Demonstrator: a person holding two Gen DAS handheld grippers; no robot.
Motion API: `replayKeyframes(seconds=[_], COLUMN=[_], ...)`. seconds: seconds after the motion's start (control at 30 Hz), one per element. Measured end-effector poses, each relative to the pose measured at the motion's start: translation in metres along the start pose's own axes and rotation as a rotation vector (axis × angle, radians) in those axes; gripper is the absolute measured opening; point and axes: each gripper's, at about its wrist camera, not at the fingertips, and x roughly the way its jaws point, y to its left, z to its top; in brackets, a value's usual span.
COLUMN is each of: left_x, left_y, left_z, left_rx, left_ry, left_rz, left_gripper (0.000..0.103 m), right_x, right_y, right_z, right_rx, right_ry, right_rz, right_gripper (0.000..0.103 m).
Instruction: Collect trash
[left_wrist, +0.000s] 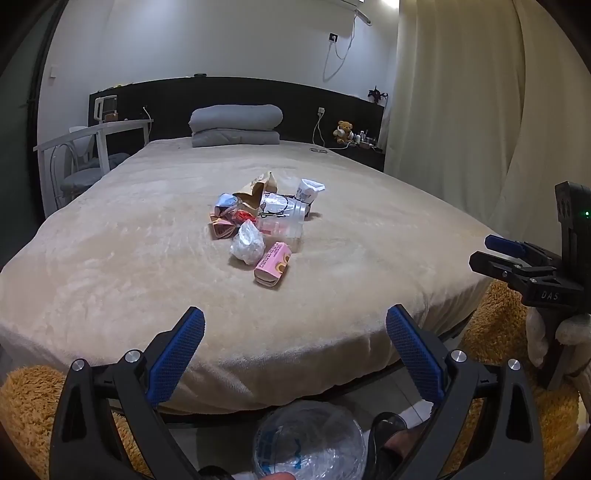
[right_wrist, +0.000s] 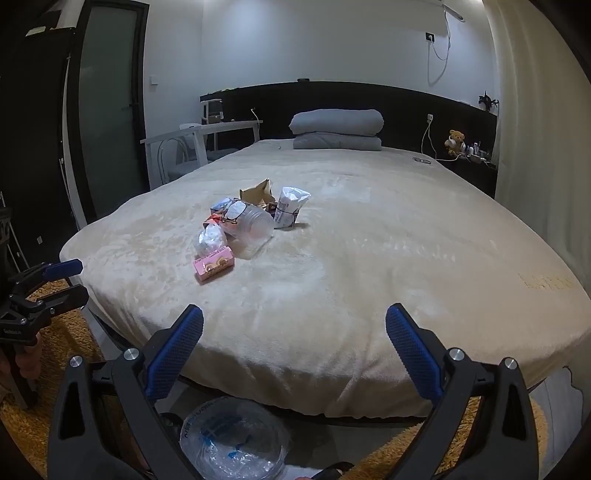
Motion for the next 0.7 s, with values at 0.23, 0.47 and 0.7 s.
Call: replayKeyframes(seconds=[0.23, 0.47, 0.7], left_x=[-0.0002, -0.0022, -0.0022], left_y=[-0.0003, 0.0003, 0.0001], left_z=[-0.0004, -0.0010, -0.0006], left_rx=[0.002, 0.001, 0.001], left_ry=[0.000, -0.006, -0.006], left_rz=[0.001, 0.002, 0.003], left_gripper=[0.096, 0.096, 0.096], right_x=[0.0001, 0.0005, 0.0012], right_y=[-0.0004, -0.0001, -0.0001], right_z=[-0.0007, -0.0005, -0.0016], right_rx=[0.001, -0.001, -0.002], right_ry=[-0.002, 0.000, 0.001], right_rz=[0.000, 0.000, 0.000], right_gripper=[0.098, 0.098, 0.098])
